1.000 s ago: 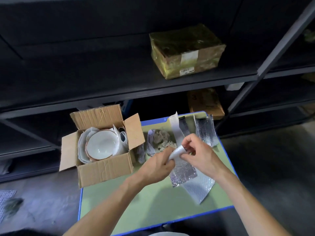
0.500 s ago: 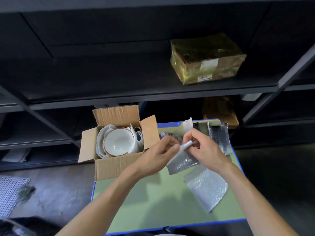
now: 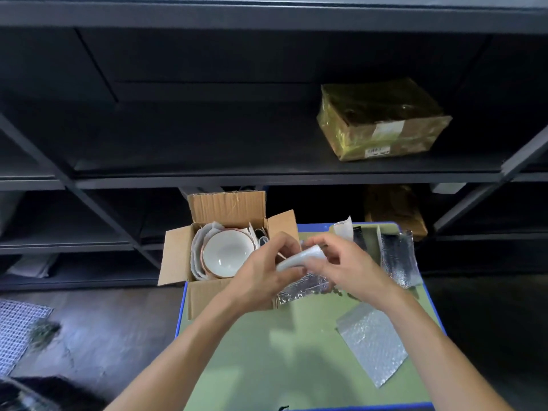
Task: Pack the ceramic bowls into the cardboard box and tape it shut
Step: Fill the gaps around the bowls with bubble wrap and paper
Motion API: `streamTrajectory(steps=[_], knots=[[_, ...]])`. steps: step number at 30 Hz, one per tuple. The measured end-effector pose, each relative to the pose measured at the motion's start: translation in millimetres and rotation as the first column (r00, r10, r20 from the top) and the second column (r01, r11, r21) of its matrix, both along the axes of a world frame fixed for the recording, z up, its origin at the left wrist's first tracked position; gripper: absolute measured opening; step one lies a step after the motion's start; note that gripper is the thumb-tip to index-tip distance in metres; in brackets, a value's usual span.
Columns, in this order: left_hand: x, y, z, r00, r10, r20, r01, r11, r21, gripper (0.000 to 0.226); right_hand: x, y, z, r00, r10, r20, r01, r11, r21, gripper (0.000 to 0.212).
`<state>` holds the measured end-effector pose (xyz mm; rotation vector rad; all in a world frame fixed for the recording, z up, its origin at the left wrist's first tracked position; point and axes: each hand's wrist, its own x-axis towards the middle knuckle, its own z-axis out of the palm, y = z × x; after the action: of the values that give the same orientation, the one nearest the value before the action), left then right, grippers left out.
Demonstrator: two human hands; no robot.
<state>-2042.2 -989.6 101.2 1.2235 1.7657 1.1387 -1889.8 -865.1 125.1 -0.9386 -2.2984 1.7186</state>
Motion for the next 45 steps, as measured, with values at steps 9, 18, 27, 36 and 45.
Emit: streamTrajectory(steps=[9, 18, 27, 36, 45], knots=[[-29.6, -35.4, -14.7, 0.987, -0.078, 0.142, 0.092, 0.991, -0.098, 0.023, -30.9, -26.6, -11.4, 0.998, 0.059, 0.033, -0.061, 0.996, 0.07, 0.026], [-67.9, -46.1, -28.0, 0.986, -0.011, 0.167, 0.012, 1.0, -0.003, 0.027, -56.8, -53.8, -20.0, 0.997, -0.039, 0.073, 0.039, 0.999, 0.01, 0.041], [-97.8, -17.5, -42.4, 0.988, -0.105, -0.117, 0.107, 0.994, 0.009, 0.016, -64.3, -59.4, -2.8, 0.881, -0.415, 0.229, 0.307, 0.868, 0.391, 0.011], [-84.0, -23.9, -83.6, 0.921, -0.083, -0.381, 0.051, 0.994, -0.093, 0.033, -74.0, -81.4, -14.7, 0.848, -0.438, 0.3, 0.232, 0.813, 0.534, 0.032], [-77.9, -25.6, -90.1, 0.88, 0.02, -0.475, -0.059, 0.996, -0.066, 0.017, -98.6, -71.4, -30.0, 0.832, -0.425, 0.357, 0.192, 0.824, 0.533, 0.034]])
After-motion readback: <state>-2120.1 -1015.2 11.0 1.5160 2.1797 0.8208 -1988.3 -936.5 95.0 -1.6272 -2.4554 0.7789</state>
